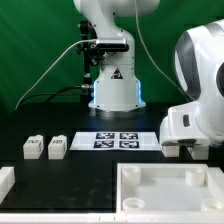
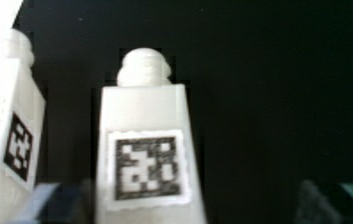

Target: Assemble one leg

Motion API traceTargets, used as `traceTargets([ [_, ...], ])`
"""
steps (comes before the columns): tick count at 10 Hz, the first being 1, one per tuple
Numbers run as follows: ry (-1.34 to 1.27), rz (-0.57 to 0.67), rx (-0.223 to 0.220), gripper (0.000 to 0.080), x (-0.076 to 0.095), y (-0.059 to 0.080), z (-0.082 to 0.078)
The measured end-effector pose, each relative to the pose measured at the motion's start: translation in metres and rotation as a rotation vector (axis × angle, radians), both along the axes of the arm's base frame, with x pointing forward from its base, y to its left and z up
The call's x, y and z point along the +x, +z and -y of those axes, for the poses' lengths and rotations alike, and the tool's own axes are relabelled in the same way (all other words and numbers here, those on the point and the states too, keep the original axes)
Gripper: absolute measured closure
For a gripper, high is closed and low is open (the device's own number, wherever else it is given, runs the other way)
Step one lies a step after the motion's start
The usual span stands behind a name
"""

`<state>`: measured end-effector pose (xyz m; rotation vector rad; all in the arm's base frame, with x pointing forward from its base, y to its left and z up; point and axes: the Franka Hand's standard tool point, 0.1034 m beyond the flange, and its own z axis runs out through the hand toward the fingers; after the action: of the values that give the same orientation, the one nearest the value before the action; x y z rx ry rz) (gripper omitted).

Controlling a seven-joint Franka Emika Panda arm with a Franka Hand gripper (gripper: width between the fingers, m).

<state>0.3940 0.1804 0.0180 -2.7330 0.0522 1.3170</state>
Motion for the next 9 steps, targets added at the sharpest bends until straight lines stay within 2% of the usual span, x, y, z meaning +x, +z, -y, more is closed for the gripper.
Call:
traceTargets([
  [1, 0.0, 0.0, 0.0, 0.0381, 0.0, 0.0, 0.0],
  [2, 0.0, 0.0, 0.0, 0.0381, 0.0, 0.0, 0.0],
  [3, 0.0, 0.0, 0.0, 0.0508, 0.0, 0.0001, 0.0],
  [9, 0.0, 0.0, 0.0, 0.0507, 0.0, 0.0001, 0.0],
])
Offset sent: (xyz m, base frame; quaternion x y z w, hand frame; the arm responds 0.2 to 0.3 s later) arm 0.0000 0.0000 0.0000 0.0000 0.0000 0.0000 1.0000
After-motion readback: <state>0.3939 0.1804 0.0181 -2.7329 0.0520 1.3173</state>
